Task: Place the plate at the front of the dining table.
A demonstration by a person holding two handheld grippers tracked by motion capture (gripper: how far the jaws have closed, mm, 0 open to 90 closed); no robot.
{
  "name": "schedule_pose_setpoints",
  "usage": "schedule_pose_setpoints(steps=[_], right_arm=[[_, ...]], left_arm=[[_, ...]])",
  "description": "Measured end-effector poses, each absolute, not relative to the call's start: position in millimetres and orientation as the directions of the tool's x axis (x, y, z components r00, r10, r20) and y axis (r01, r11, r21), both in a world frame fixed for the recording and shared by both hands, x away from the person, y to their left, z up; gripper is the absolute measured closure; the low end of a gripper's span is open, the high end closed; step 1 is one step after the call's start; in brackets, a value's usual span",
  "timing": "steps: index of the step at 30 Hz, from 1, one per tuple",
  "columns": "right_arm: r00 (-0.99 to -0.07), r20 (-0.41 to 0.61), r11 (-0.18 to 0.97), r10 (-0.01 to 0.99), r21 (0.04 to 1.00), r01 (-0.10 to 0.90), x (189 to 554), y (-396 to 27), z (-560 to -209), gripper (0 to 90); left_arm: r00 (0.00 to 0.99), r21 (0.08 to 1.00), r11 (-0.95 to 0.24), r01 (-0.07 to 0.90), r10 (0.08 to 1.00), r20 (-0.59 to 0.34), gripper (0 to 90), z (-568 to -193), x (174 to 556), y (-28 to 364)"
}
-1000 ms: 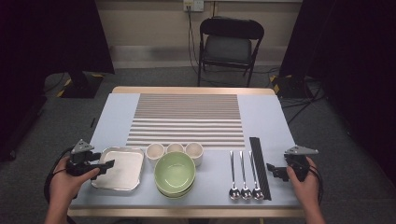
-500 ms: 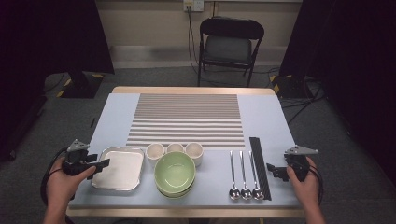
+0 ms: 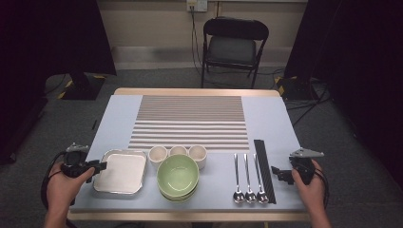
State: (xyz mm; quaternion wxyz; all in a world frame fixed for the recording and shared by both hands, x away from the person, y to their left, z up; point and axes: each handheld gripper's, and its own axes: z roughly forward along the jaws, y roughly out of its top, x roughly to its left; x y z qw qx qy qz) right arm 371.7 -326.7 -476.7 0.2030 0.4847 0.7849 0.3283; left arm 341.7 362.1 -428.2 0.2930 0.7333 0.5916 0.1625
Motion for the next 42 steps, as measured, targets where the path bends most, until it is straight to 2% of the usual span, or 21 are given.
schedule_pose_setpoints(steps=[10,24,27,36,42], right_arm=[[-0.448,0.0,0.315,0.894,0.712,0.628,371.7,-326.7,-476.7,11.3],[-0.447,0.0,0.314,0.894,0.712,0.628,371.7,-326.7,-476.7,11.3],[-0.447,-0.001,0.314,0.894,0.712,0.628,371.7,-326.7,-476.7,11.3],[-0.448,-0.001,0.315,0.894,0.712,0.627,371.8,-326.8,-476.7,11.3],[-0.447,-0.001,0.314,0.894,0.712,0.628,371.7,-326.7,-476.7,11.3]], left_arm=[[0.219,0.603,-0.115,0.79,0.971,-0.101,71.0,-426.2,343.3,364.8],[0.196,0.581,-0.109,0.807,0.977,-0.089,76.6,-428.1,345.6,364.0],[0.197,0.572,-0.096,0.815,0.973,-0.117,79.2,-427.8,345.8,363.5],[0.193,0.551,-0.1,0.828,0.975,-0.113,85.2,-427.2,347.8,362.7],[0.165,0.545,-0.061,0.836,0.976,-0.143,86.4,-426.6,348.6,364.7]])
